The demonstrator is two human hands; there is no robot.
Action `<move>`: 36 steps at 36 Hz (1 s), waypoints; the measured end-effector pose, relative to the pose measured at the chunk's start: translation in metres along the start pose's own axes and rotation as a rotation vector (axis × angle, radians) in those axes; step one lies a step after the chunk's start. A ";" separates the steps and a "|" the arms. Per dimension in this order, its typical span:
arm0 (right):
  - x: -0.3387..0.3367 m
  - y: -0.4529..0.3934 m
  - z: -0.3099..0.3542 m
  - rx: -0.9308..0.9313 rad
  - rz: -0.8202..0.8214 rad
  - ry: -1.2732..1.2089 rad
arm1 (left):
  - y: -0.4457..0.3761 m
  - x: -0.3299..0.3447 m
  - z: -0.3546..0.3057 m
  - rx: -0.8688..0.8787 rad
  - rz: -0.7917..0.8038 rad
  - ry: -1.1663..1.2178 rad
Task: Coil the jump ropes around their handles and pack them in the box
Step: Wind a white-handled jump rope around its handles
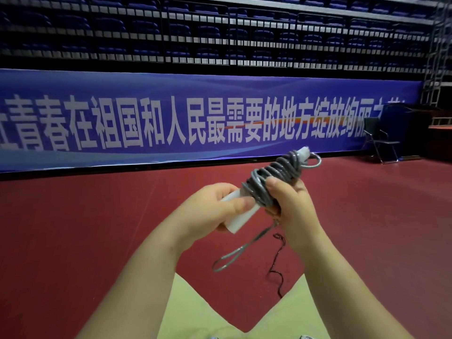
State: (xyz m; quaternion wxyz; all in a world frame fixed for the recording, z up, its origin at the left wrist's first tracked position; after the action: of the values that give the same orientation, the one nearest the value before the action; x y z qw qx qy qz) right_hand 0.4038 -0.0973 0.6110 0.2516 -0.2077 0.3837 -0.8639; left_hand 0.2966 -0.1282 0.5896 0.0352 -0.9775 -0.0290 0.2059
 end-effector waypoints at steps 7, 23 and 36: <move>0.015 -0.007 0.011 -0.068 0.118 -0.199 | 0.025 0.056 -0.005 -0.026 0.747 0.555; -0.006 -0.004 -0.011 0.173 0.192 0.252 | 0.011 0.032 0.004 -0.180 0.357 0.620; -0.019 -0.001 -0.024 0.297 0.143 0.335 | 0.009 0.009 0.001 -0.083 0.083 0.304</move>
State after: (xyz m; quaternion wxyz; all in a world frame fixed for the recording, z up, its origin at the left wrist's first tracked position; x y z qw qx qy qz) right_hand 0.4050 -0.0724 0.5943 0.2730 0.0057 0.3026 -0.9132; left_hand 0.3045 -0.1363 0.5848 -0.0100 -0.9984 0.0086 0.0555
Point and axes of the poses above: each hand's wrist, its own y-axis away from the middle knuckle, its own x-axis out of the palm, z = x × y, the point moved 10 cm from there along -y, towards the middle knuckle, and after that the axes turned 13 degrees about -x, right-handed, at the moved point
